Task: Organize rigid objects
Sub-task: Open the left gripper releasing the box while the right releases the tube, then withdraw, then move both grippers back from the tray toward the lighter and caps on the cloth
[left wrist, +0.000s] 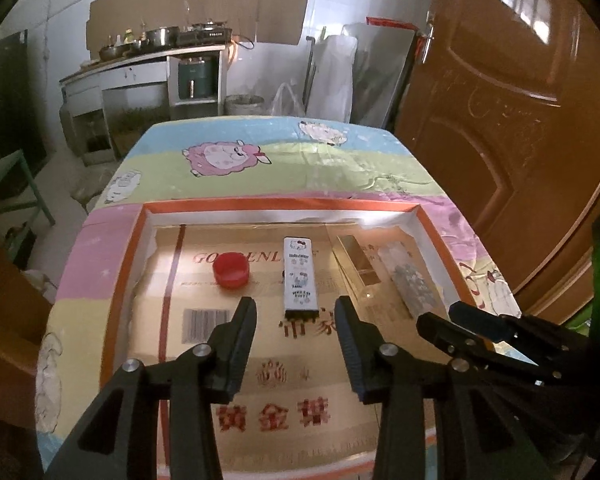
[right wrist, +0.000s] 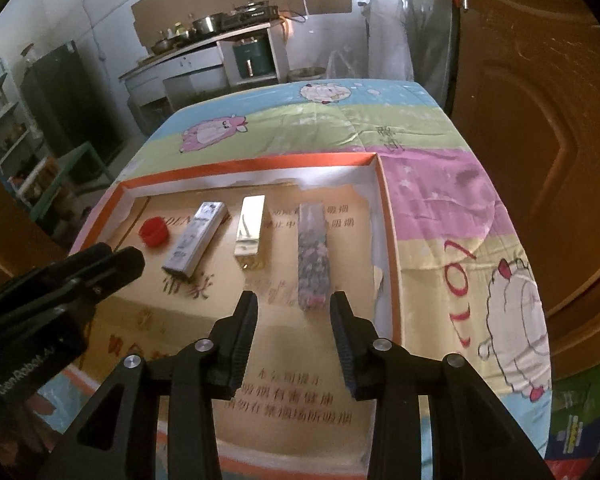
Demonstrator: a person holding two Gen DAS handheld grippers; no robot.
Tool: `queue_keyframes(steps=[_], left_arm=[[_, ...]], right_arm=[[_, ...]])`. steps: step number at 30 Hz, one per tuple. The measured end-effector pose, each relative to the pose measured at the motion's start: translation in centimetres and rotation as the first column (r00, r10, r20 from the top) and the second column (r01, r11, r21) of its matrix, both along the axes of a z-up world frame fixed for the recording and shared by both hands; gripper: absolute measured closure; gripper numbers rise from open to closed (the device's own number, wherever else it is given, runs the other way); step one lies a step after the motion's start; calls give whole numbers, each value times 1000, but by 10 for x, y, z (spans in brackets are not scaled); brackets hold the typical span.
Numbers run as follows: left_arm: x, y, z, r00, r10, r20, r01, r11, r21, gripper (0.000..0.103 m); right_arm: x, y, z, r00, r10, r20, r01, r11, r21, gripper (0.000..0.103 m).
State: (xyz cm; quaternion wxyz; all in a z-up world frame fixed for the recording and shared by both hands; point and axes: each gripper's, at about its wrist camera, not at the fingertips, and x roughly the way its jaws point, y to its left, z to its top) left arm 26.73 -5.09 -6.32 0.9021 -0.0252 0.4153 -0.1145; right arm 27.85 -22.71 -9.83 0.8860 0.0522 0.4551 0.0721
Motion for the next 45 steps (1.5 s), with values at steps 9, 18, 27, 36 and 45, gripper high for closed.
queue_keyframes(steps=[9, 18, 27, 36, 45], left_arm=[[-40, 20, 9, 999, 22, 25, -21, 1000, -23, 62], [-74, 39, 16, 997, 53, 50, -51, 998, -36, 62], [-104, 45, 15, 997, 54, 62, -52, 998, -31, 62], [-134, 47, 10, 996, 51, 76, -48, 998, -31, 62], [-167, 50, -2, 996, 45, 76, -42, 999, -34, 62]], right_arm=[[-38, 7, 8, 1000, 8, 9, -8, 1000, 6, 64], [-71, 18, 18, 999, 26, 26, -26, 1000, 1, 64], [-100, 25, 24, 999, 30, 39, -29, 1000, -1, 64], [-134, 29, 23, 998, 43, 47, -44, 999, 2, 64], [-180, 35, 12, 995, 90, 42, -90, 996, 1, 64]])
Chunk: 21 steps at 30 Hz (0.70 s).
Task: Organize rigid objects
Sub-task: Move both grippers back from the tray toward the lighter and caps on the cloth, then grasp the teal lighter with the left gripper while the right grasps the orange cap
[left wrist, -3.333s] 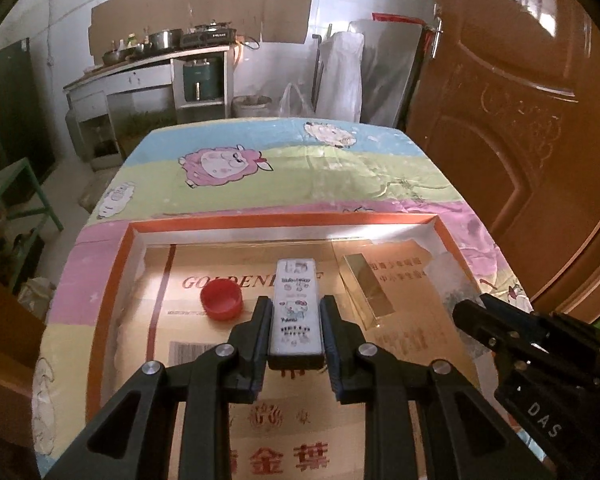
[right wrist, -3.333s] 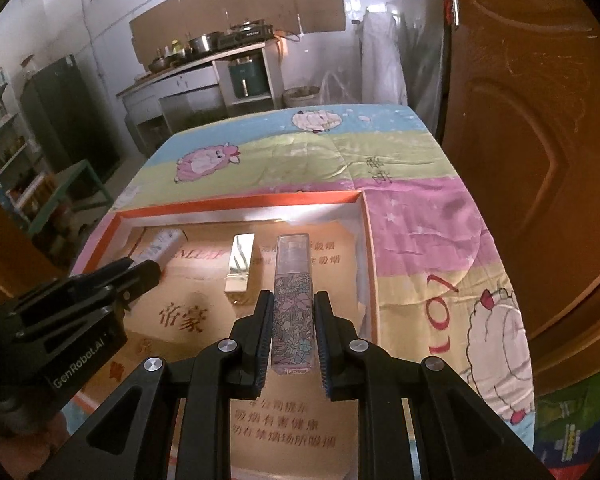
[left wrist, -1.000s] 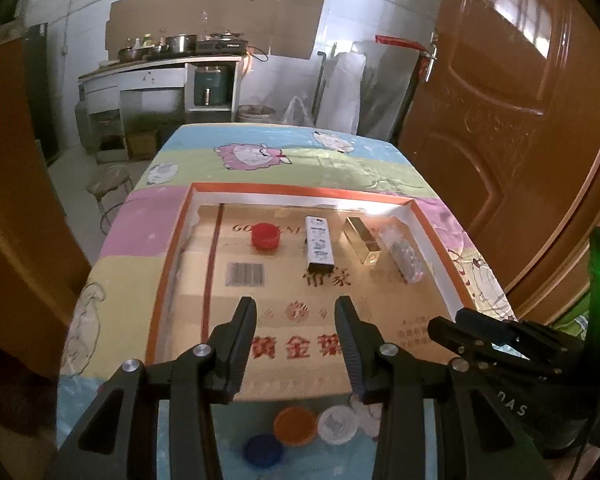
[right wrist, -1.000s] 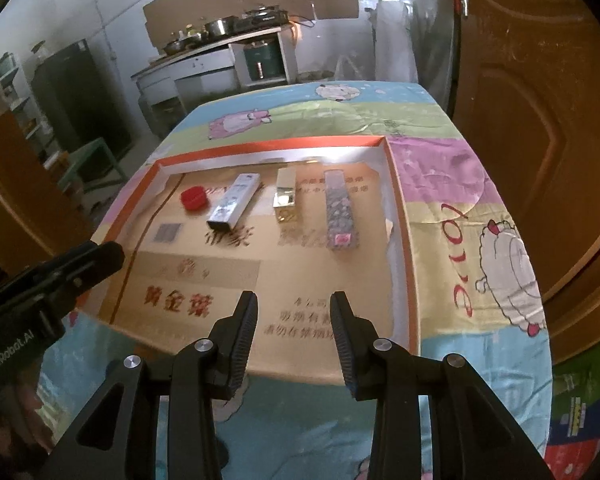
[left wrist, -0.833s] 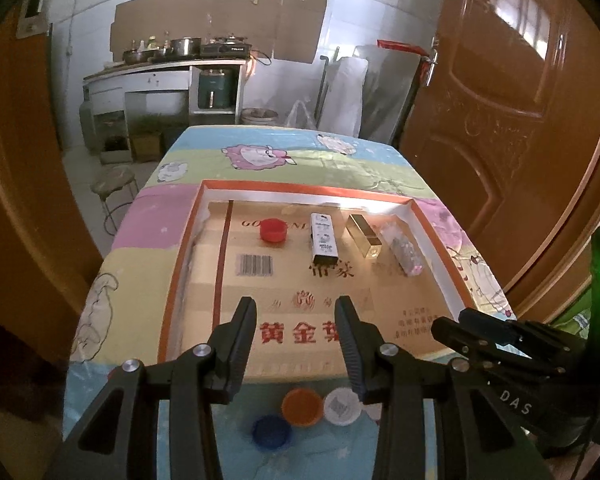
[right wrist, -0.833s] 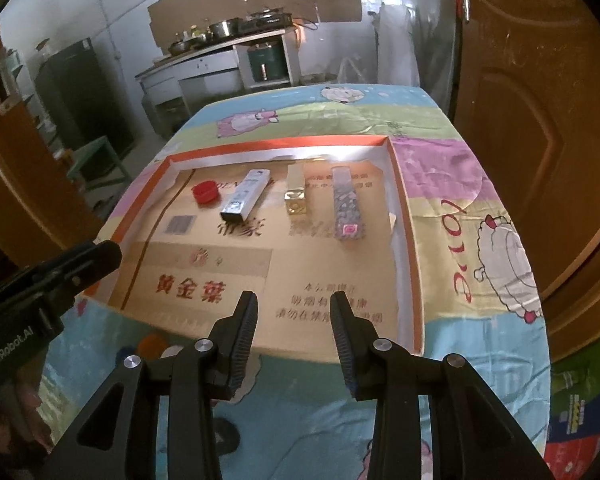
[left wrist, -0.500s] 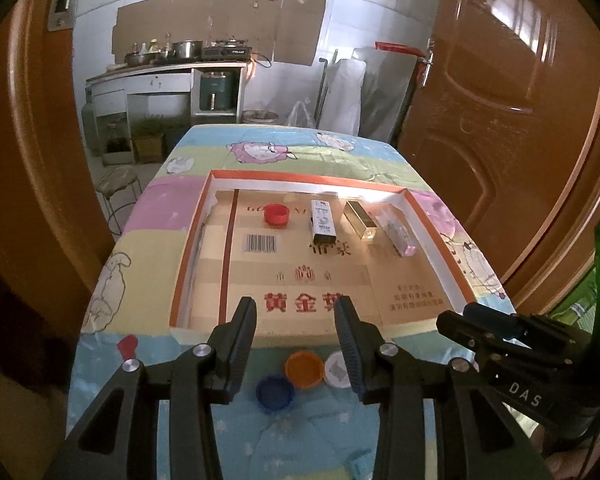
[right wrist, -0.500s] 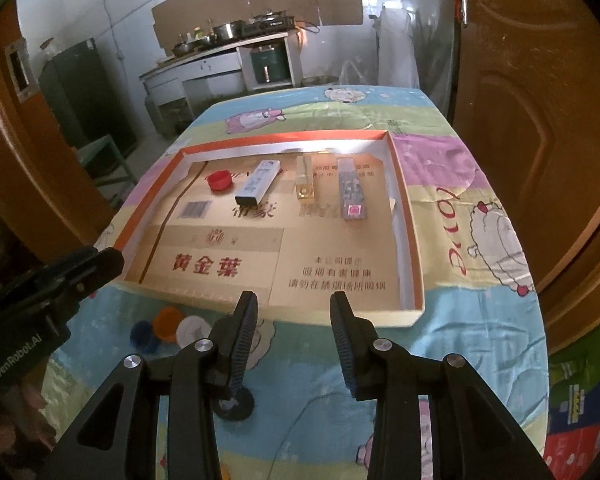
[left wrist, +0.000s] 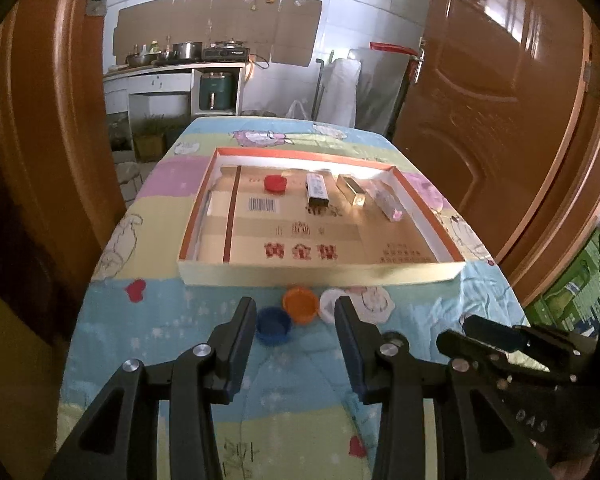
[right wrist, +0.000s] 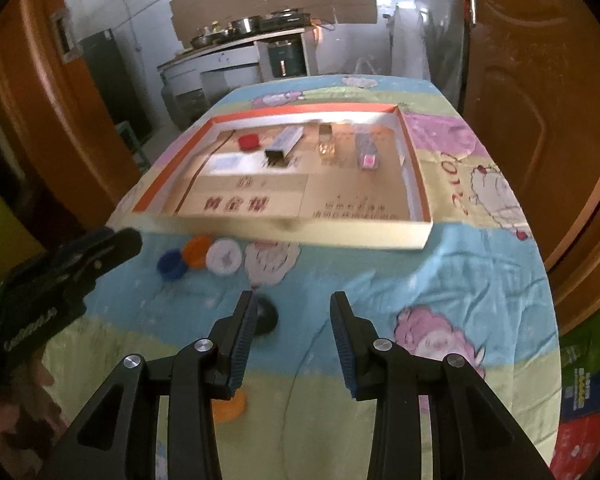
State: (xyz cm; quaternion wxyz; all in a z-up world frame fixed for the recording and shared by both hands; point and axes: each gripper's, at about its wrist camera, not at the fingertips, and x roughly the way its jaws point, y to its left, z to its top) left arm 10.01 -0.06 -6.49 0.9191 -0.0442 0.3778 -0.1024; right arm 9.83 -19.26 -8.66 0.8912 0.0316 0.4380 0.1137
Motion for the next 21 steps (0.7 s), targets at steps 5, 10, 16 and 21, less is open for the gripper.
queue_keyframes(steps=[5, 10, 16, 21], left_arm=[[-13, 2, -4, 1000, 0, 1, 0, 1000, -1, 62], [-30, 6, -9, 1000, 1, 3, -1, 1000, -18, 62], [-45, 11, -12, 1000, 3, 5, -3, 1000, -30, 62], [-49, 12, -15, 1000, 1, -3, -1, 1000, -30, 62]], right_arm=[[-28, 6, -8, 999, 48, -9, -48, 999, -2, 64], [-55, 11, -19, 996, 89, -10, -90, 996, -22, 64], [-76, 24, -35, 989, 148, -15, -149, 987, -62, 64], [-78, 36, -41, 985, 172, -1, -172, 982, -82, 62]])
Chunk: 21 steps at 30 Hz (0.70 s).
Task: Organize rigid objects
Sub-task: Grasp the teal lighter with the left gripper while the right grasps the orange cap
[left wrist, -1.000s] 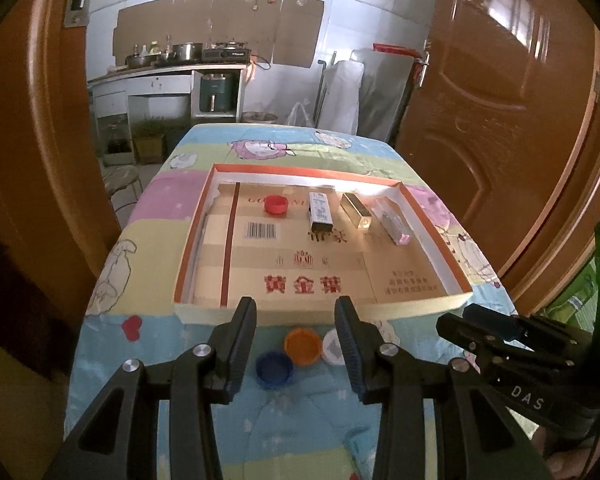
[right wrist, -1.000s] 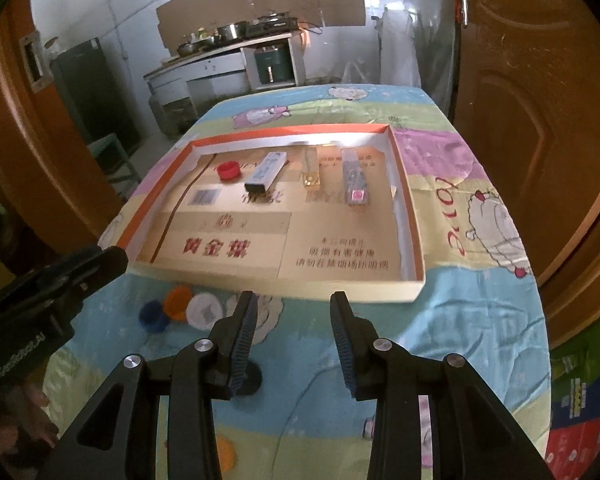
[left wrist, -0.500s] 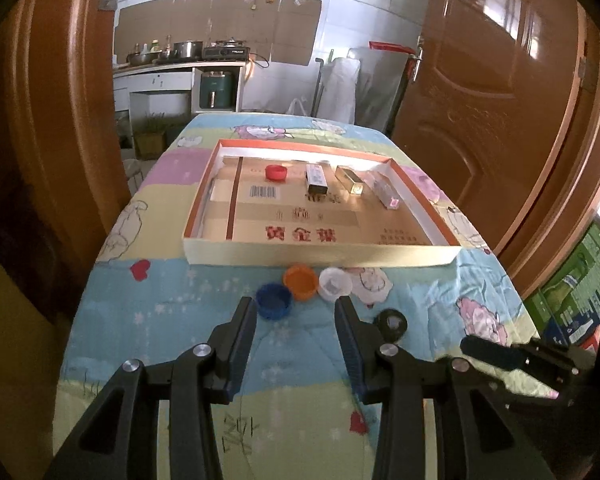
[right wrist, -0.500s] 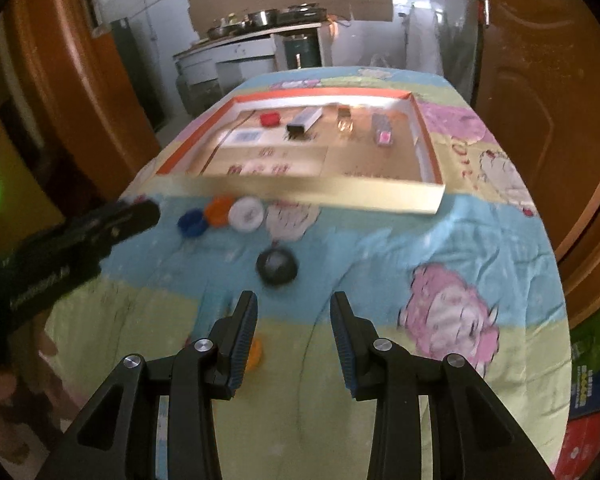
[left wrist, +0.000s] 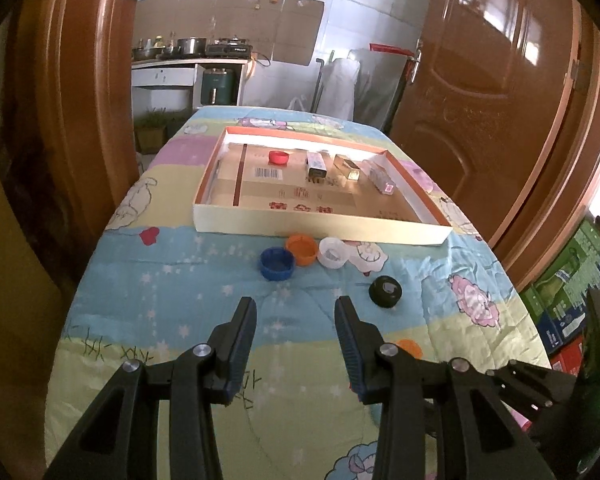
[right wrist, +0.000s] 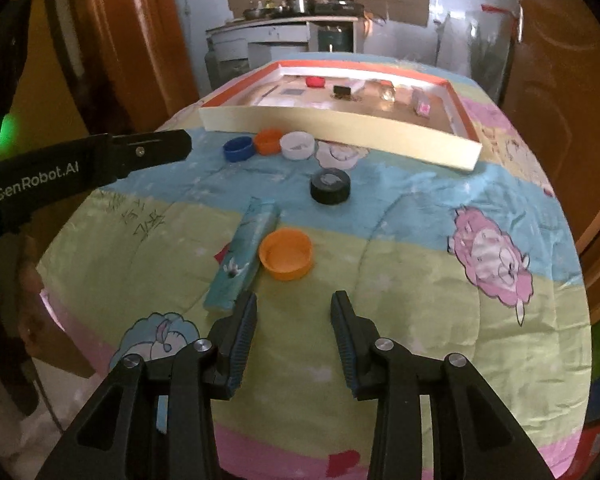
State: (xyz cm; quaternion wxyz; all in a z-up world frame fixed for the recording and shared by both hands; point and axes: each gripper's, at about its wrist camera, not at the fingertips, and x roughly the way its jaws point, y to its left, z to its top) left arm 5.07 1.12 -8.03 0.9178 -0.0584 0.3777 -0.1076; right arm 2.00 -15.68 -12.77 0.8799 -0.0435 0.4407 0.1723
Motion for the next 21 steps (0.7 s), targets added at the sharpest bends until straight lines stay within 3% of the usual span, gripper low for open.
queue_keyframes(steps=[9, 11, 21], left_arm=[[-4, -4, -9, 999, -27, -22, 27, 1000, -4, 62], [-6, -8, -11, 999, -46, -26, 46, 999, -1, 62], [-9, -44, -28, 981, -181, -67, 184, 982, 37, 62]], right_arm=[[17, 20, -4, 998, 10, 60, -9, 1000, -17, 61], [18, 18, -5, 998, -2, 66, 4, 1000, -17, 73], [5, -23, 1, 993, -95, 63, 90, 994, 67, 73]])
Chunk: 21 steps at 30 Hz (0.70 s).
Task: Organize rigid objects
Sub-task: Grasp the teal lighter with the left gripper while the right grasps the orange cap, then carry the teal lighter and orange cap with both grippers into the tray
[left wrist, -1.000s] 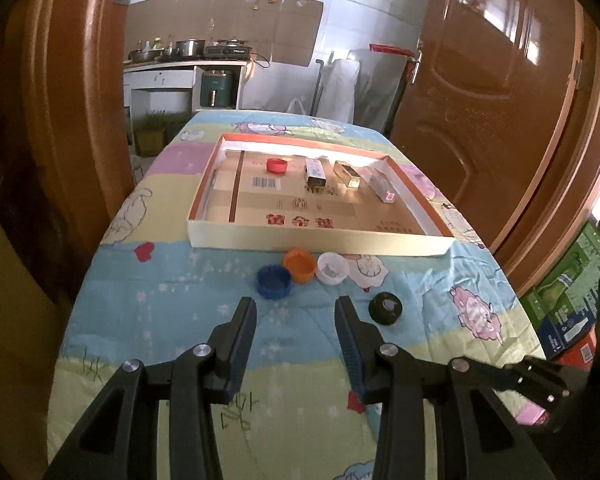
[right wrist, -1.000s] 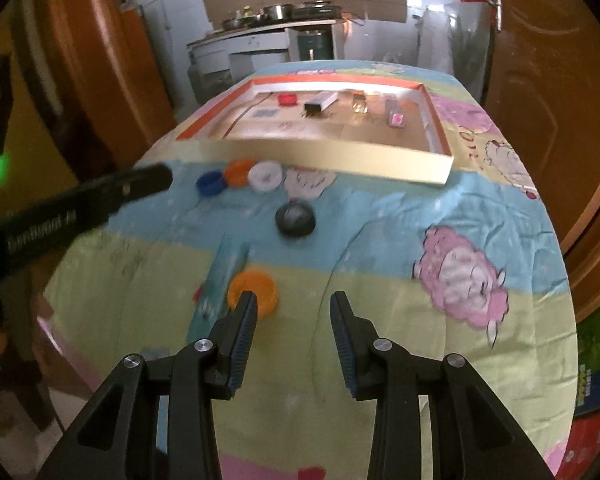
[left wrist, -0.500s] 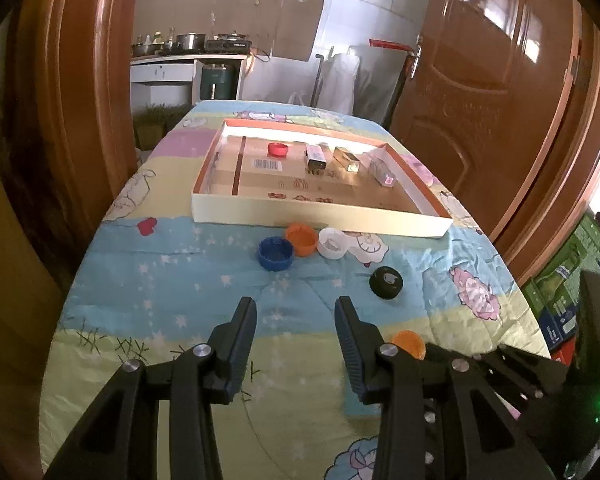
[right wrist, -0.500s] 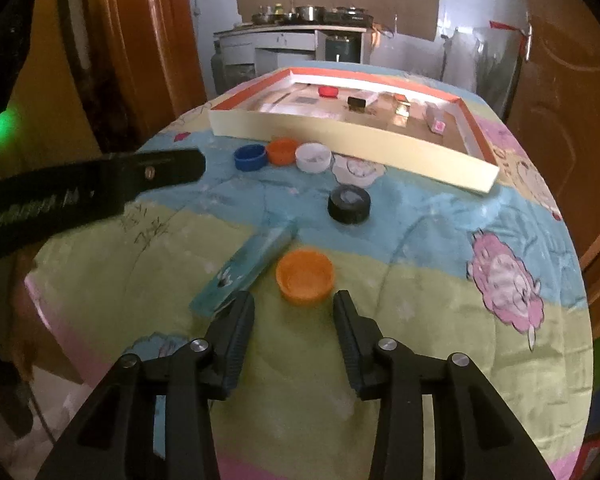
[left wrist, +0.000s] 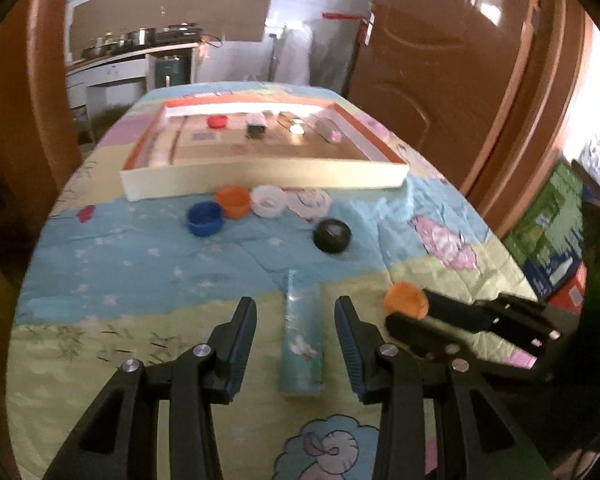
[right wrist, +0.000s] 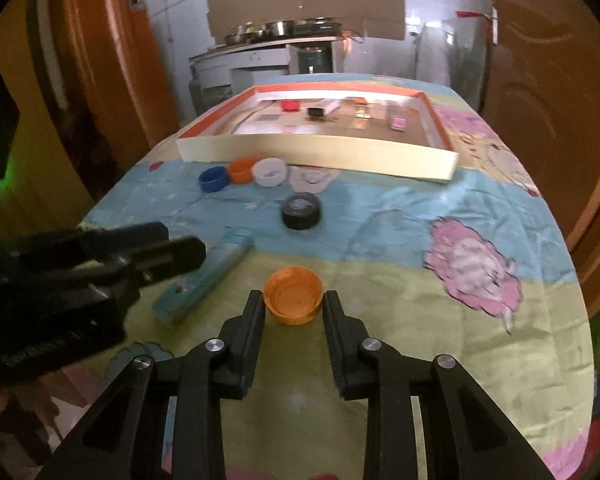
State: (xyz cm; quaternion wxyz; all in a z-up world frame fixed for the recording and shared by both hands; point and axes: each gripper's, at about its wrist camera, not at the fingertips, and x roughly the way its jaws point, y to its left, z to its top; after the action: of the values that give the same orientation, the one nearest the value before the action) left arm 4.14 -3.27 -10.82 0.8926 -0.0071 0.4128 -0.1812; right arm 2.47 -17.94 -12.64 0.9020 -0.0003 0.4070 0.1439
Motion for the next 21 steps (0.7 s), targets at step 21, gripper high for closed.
queue_keyframes(steps=[21], left_arm=[[-4, 2, -10, 999, 38, 3, -38, 999, 1, 81]], right_arm=[[-10, -15, 0, 999, -35, -9, 36, 998, 57, 73]])
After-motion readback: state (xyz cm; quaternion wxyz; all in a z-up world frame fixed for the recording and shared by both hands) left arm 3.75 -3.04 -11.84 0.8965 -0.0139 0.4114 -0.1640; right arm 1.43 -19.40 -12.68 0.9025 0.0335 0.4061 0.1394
